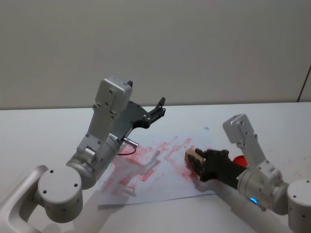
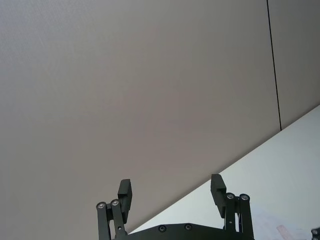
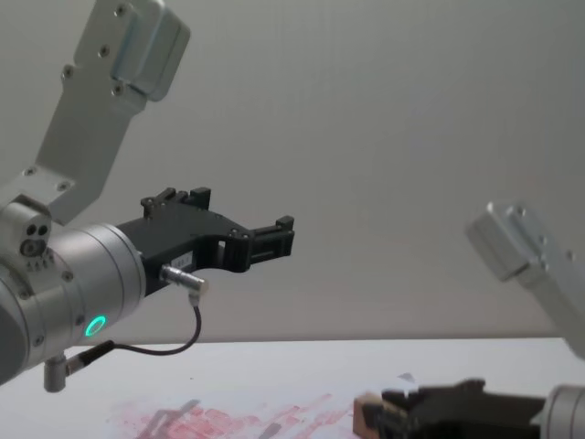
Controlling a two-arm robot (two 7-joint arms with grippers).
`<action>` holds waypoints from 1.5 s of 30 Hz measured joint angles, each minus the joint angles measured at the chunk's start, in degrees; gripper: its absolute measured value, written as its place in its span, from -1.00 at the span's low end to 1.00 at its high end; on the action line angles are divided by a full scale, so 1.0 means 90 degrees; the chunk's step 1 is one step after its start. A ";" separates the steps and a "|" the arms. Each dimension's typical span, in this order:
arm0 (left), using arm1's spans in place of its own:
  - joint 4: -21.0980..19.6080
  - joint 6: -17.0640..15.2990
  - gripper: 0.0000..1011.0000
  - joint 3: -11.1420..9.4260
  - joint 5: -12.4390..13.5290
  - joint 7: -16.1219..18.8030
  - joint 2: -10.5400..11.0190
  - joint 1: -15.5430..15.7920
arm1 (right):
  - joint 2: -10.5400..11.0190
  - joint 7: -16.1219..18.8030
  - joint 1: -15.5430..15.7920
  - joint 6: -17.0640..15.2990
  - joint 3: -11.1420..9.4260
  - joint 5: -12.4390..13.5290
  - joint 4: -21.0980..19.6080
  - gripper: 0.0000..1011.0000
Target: Use the one hand to pick up the stamp and affix it onto the A4 paper.
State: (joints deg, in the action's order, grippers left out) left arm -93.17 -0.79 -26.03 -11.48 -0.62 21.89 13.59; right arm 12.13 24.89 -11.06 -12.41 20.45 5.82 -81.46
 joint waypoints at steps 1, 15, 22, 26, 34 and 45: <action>0.0000 0.0000 0.98 0.0000 0.0000 0.0000 0.0000 0.0000 | 0.0002 -0.0009 -0.0002 0.0024 -0.0005 0.0004 -0.0021 -0.56; 0.0000 0.0000 0.98 0.0000 0.0000 0.0000 0.0000 0.0000 | 0.0184 -0.0489 0.0095 0.0686 -0.0206 0.0201 -0.0682 -0.56; 0.0000 0.0000 0.98 0.0000 0.0000 0.0000 0.0000 0.0000 | 0.0428 -0.0939 0.0366 0.0764 -0.0376 0.0411 -0.1093 -0.56; 0.0000 0.0000 0.98 0.0000 0.0000 0.0000 0.0000 0.0000 | 0.0604 -0.1194 0.0589 0.0700 -0.0481 0.0565 -0.1327 -0.56; 0.0000 0.0000 0.98 0.0000 0.0000 0.0000 0.0000 0.0000 | 0.0970 -0.1646 0.1078 0.0401 -0.0692 0.0925 -0.1696 -0.56; 0.0000 0.0000 0.98 0.0000 0.0000 0.0000 0.0000 0.0000 | 0.1170 -0.1832 0.1358 0.0124 -0.0796 0.1111 -0.1747 -0.56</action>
State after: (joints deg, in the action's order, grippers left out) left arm -93.17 -0.79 -26.02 -11.48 -0.62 21.89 13.59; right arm 22.67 8.40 1.16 -11.29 13.29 15.81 -97.18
